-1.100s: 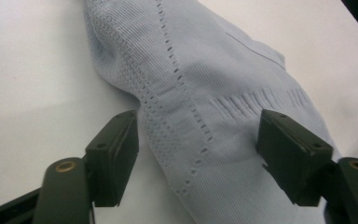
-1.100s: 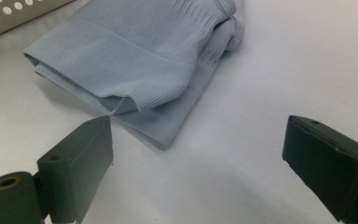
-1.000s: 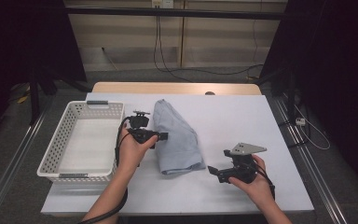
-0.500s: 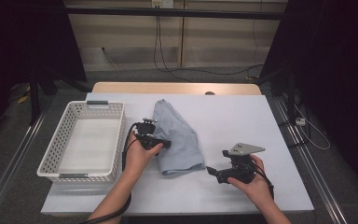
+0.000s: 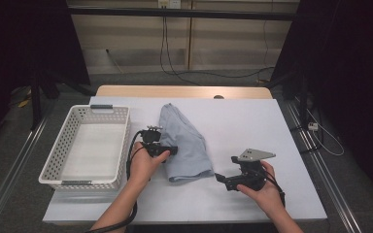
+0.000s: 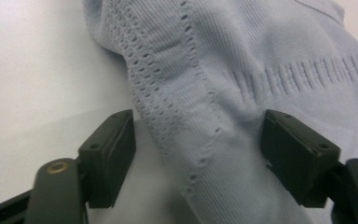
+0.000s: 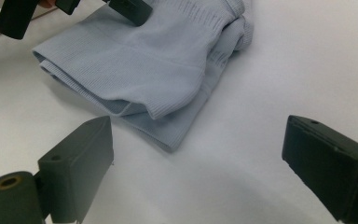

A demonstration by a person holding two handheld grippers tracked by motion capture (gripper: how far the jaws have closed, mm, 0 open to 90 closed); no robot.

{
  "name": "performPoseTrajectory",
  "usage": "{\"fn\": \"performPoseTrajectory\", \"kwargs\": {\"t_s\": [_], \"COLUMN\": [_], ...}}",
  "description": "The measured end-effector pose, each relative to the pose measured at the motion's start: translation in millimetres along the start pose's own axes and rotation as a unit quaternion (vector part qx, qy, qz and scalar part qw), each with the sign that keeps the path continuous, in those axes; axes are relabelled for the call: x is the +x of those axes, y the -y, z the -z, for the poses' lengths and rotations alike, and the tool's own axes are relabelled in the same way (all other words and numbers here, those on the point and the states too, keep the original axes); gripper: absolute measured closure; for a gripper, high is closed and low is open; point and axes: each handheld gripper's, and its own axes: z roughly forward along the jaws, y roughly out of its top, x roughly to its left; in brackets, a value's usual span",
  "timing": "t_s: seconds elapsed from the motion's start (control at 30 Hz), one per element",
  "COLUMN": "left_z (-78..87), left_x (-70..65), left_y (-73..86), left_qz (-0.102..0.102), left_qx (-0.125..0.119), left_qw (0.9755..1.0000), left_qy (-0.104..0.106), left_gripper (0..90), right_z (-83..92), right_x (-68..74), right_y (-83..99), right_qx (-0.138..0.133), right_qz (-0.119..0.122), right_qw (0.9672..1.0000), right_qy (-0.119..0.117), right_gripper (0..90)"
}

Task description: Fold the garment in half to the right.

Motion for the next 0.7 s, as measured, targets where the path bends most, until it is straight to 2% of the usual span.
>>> {"fn": "performPoseTrajectory", "kwargs": {"t_s": [0.03,0.07,0.13,0.3,0.43,0.53,0.7], "left_z": [-0.2,-0.6,-1.3,-3.7,-9.1,-8.8,-2.8], "left_x": [-0.7,-0.6,-2.0,-2.8,-2.9,0.5,0.5], "left_y": [-0.2,0.1,-0.6,-1.3,-2.6,-5.5,-13.0], "left_qz": [0.013,0.024,0.022,0.037,0.053,0.060,0.063], "left_qx": [0.001,0.003,0.006,0.002,-0.002,0.007,0.013], "left_qw": [0.9997,0.9991,0.9993,0.9986,0.9967,0.9955,0.9946], "left_qy": [0.021,0.034,0.031,0.039,0.061,0.073,0.082], "left_gripper": [31.0,41.6,44.8,49.9,62.0,70.7,73.5], "right_z": [-0.3,-0.7,-1.4,-3.1,-4.2,-4.4,-5.3], "right_x": [0.0,0.1,0.3,0.4,0.7,1.0,-1.4], "right_y": [-0.2,-0.5,-1.1,-1.4,-1.7,-2.9,-4.2], "right_qx": [0.001,0.001,0.001,0.002,0.003,0.000,-0.003], "right_qz": [0.000,0.001,0.001,0.001,0.002,0.001,-0.001], "right_qw": [1.0000,1.0000,1.0000,1.0000,1.0000,1.0000,1.0000], "right_qy": [0.000,0.000,0.000,-0.002,-0.002,-0.004,-0.007], "right_gripper": [8.6,8.6,8.6,8.5,8.5,8.4,8.3]}}
